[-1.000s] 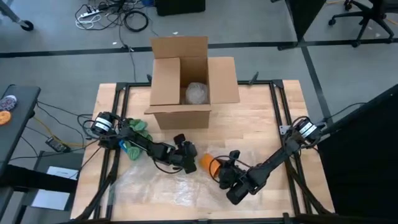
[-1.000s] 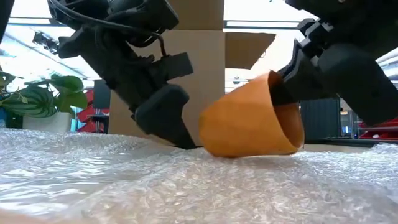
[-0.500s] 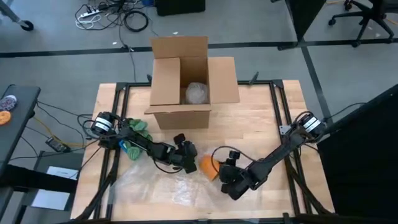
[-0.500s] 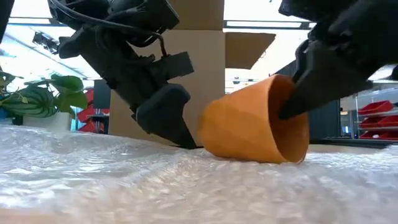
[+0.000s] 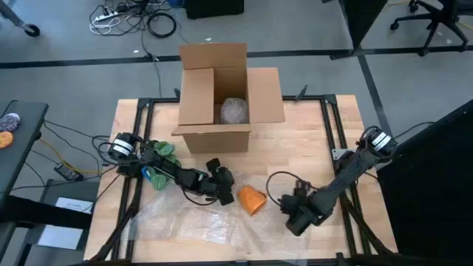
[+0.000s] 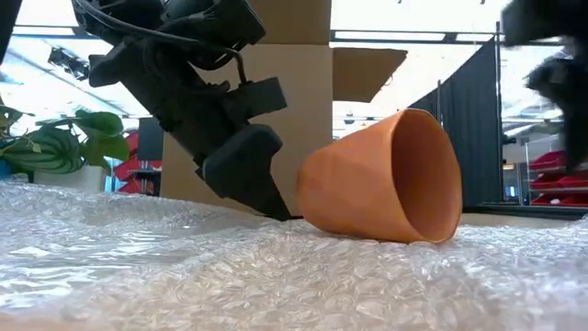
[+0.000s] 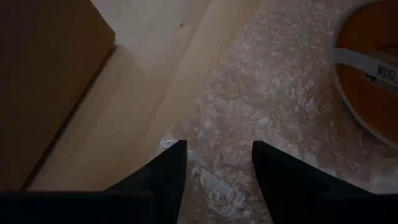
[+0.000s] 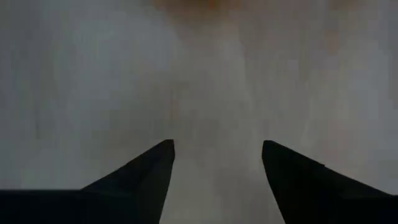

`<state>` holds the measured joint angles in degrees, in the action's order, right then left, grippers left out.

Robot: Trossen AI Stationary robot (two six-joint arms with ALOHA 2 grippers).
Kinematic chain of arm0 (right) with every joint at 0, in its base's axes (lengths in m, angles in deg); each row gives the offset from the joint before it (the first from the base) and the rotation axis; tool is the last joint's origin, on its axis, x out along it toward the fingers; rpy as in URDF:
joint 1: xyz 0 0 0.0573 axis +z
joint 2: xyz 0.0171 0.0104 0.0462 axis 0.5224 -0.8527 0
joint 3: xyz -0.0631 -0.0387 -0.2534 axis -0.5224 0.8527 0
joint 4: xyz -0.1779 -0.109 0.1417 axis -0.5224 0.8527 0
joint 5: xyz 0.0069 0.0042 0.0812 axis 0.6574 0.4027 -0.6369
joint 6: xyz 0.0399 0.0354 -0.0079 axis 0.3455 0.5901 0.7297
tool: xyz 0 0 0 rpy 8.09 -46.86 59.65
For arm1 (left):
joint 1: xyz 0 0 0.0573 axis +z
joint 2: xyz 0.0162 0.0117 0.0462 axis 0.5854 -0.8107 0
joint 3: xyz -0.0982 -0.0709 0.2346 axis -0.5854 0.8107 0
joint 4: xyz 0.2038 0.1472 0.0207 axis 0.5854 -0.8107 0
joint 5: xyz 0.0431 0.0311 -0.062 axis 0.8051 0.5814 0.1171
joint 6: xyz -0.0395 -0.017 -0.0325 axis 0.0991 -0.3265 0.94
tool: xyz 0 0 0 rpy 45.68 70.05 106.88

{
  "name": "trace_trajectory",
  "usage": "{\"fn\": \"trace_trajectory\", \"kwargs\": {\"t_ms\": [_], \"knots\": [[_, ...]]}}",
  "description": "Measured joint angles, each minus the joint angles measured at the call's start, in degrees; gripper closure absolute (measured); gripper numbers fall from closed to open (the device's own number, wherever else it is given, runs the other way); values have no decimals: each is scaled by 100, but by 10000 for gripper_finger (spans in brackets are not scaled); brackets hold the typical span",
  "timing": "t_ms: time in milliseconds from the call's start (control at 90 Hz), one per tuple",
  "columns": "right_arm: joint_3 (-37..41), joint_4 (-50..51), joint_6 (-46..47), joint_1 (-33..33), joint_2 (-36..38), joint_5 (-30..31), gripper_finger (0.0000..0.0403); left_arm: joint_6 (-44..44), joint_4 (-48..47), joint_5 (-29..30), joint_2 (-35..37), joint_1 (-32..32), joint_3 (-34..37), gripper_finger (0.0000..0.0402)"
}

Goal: Wrap mug
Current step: Wrap the orange mug with the bubble wrap

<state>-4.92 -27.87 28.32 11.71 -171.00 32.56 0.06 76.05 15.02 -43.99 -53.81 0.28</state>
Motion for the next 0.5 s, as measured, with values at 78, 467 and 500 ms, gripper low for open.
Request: {"fn": "trace_trajectory", "kwargs": {"t_ms": [78,467,500], "knots": [[0,103,527,272,-22,-770,180,0,0,0,0,-2,0,234],[14,68,2509,1676,-147,-1562,202,-38,7,0,0,-2,0,234],[39,40,2526,1708,-202,-1529,203,-64,9,0,0,-2,0,234]]}}
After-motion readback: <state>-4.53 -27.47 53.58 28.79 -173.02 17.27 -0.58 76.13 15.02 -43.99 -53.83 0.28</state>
